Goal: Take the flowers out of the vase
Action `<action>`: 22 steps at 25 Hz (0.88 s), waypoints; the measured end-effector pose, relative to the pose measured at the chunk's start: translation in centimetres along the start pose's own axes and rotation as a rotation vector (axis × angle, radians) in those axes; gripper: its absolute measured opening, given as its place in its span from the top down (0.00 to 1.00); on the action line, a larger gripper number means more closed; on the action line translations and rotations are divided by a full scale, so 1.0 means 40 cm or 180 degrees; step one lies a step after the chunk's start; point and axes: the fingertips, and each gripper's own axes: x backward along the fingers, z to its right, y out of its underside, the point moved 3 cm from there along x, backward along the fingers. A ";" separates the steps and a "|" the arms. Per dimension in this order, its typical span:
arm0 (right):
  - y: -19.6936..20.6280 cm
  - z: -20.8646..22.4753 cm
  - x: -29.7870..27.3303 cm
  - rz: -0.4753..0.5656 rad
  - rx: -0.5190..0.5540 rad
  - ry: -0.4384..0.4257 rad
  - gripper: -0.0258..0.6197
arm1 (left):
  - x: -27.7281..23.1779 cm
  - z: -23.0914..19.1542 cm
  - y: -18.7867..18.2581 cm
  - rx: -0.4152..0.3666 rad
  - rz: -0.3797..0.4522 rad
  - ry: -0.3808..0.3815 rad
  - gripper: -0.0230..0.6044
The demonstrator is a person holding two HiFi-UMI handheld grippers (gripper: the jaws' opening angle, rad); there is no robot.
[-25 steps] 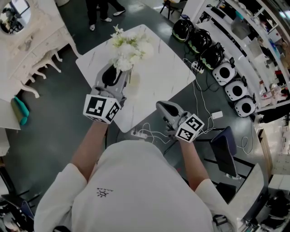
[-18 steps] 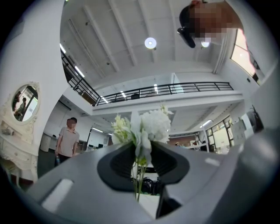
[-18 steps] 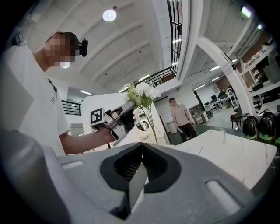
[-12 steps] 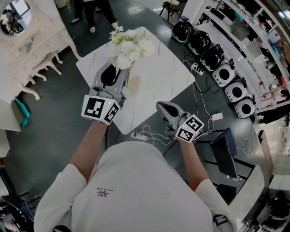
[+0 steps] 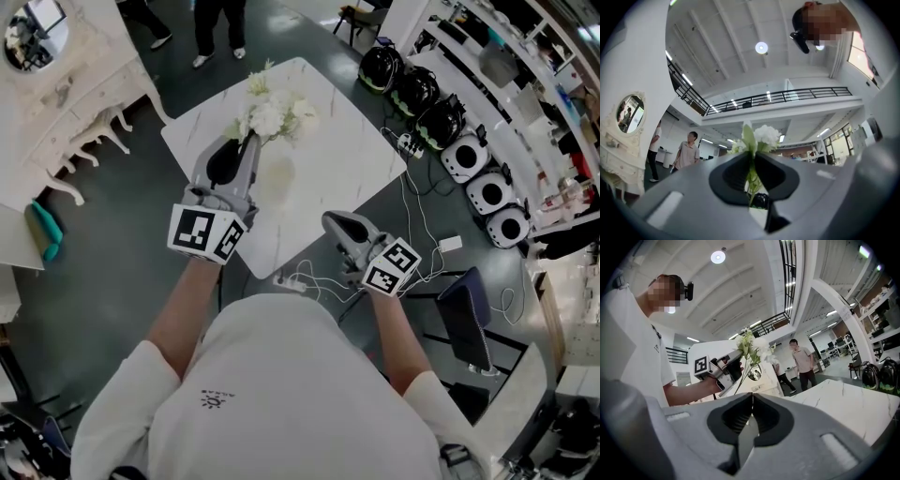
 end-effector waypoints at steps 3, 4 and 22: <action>0.002 -0.004 -0.004 -0.0012 -0.0010 -0.0010 0.96 | 0.013 -0.008 0.016 0.0003 -0.0068 -0.0033 0.96; 0.003 -0.005 -0.005 -0.0015 -0.0015 -0.0011 0.96 | 0.016 -0.009 0.022 0.0001 -0.0093 -0.0030 0.96; 0.016 -0.013 -0.030 -0.0026 -0.0026 -0.0066 0.96 | 0.113 -0.054 0.066 0.0038 -0.0299 -0.0223 0.96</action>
